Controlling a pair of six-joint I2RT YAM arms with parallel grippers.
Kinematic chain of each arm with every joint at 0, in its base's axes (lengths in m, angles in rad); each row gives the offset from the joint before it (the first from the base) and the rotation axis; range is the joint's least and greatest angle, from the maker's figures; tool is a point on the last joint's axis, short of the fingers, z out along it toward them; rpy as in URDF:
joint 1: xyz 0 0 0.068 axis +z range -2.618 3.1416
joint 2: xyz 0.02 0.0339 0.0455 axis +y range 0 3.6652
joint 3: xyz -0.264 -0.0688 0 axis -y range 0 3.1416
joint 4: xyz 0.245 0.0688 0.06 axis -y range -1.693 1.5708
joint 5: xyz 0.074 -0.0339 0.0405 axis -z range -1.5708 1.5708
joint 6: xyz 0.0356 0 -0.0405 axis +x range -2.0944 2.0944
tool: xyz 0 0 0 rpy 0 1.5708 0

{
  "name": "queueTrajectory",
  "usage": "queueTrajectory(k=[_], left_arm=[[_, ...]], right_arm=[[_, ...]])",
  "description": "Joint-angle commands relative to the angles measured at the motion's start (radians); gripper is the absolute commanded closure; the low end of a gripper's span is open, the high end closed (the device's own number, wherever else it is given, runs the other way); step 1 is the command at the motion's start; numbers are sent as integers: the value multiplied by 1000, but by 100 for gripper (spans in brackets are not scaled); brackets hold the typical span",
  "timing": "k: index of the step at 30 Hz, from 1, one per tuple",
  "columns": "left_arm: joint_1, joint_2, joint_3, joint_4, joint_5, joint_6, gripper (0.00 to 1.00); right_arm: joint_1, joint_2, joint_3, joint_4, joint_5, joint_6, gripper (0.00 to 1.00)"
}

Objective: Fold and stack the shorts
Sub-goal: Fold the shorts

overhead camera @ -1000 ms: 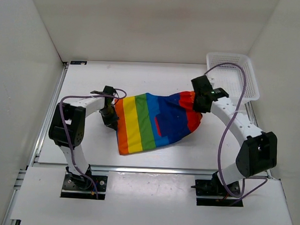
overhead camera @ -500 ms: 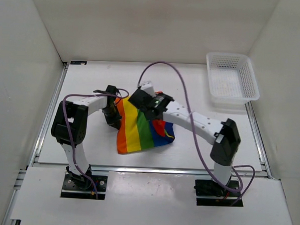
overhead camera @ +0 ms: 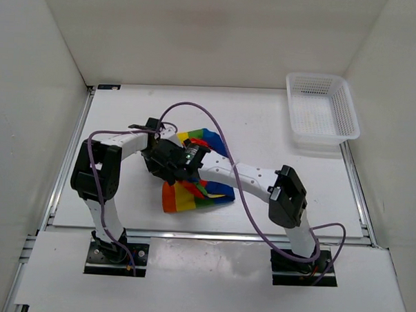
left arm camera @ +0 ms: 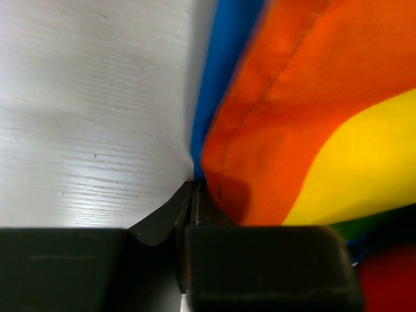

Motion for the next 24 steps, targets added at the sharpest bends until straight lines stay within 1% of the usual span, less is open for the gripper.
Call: queueTrajectory(k=[1,2,3,4,5,6,7,8,9,10,11,12,13,14,15,16,17,18,19,20,21,22,24], left_arm=[[26,-15,1,51,-21,27,76],[60,-35,1,40,-21,36,70],[80,-58,1,28,-21,52,53],[100,-105,10,14,-10,66,47],[135,-129,21,-1,-10,76,41],[151,-171,55,-44,-19,96,30],[164,-190,75,-66,-34,107,23],[177,-205,96,-87,-44,116,23],[186,-219,142,-105,-54,132,23],[186,-241,165,-142,-65,141,29],[186,-241,185,-156,-65,150,41],[177,-256,220,-168,-65,159,53],[162,-270,233,-179,-53,159,66],[142,-270,233,-179,-39,173,77],[96,-281,245,-179,-16,173,78],[68,-281,245,-179,25,185,78],[39,-281,245,-179,37,185,74],[-10,-281,245,-170,38,185,48],[-30,-269,233,-158,38,185,31],[-44,-256,233,-149,28,185,18],[-53,-240,219,-127,28,185,6],[-53,-220,205,-112,28,199,4],[-53,-151,195,-81,38,210,2]], right_arm=[[9,-154,-64,171,-90,-89,0],[9,-189,-89,212,-90,-89,0],[0,-226,-115,229,-90,-89,0],[-9,-304,-173,247,-90,-89,0],[-9,-344,-207,267,-90,-89,0],[-20,-382,-241,299,-90,-80,0],[-29,-460,-317,321,-90,-80,2],[-44,-496,-350,335,-90,-47,4],[-57,-525,-381,346,-90,-31,10],[-87,-572,-431,346,-90,-14,27],[-104,-591,-457,346,-90,22,37],[-126,-619,-483,335,-90,42,46],[-177,-628,-529,317,-102,62,64],[-207,-637,-552,307,-141,81,68],[-237,-646,-577,298,-169,105,68],[-295,-659,-600,298,-203,106,68],[-326,-659,-632,298,-243,115,54],[-375,-659,-645,287,-279,115,46],[-394,-659,-657,287,-331,115,39],[-411,-659,-677,287,-350,115,22],[-441,-650,-686,287,-364,106,19],[-455,-650,-686,287,-379,106,19],[-488,-650,-708,287,-401,106,16]])
